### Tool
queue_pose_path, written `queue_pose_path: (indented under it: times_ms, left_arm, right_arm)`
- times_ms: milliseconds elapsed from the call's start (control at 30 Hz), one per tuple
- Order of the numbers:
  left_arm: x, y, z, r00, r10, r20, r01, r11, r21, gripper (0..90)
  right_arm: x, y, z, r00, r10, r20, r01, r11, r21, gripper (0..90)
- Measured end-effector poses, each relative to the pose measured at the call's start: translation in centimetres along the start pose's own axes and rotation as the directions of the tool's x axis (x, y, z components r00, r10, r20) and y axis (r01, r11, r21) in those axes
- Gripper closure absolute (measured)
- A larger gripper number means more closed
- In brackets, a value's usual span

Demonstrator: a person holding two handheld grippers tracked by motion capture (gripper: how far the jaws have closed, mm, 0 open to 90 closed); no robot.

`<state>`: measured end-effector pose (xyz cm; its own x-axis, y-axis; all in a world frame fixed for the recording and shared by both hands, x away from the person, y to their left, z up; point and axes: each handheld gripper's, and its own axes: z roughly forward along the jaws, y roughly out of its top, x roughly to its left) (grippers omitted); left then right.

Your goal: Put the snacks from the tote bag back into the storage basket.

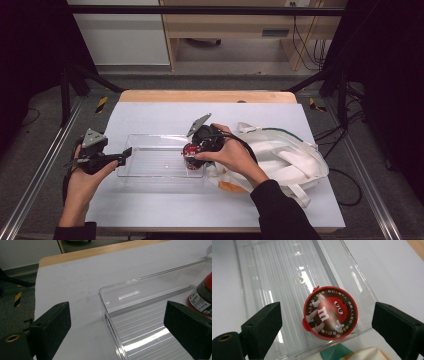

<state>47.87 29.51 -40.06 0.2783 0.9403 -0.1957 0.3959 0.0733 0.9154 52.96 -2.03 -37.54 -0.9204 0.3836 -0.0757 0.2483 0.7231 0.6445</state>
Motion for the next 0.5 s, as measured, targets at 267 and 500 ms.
queue_pose_path:
  times_ms: [267, 500]
  left_arm:
    - [-0.2, -0.1, 0.1, 1.0, 0.001, -0.002, -0.001, 1.0, 0.002, 7.3]
    - [0.0, -0.1, 0.2, 1.0, 0.0, -0.008, 0.0, 1.0, 0.005, 7.3]
  right_arm:
    - [0.4, -2.8, -3.7, 0.9938, 0.076, 0.082, -0.065, 0.99, -0.125, 7.5]
    - [0.5, -6.9, -6.7, 0.969, 0.171, 0.178, -0.132, 0.969, -0.209, 5.8]
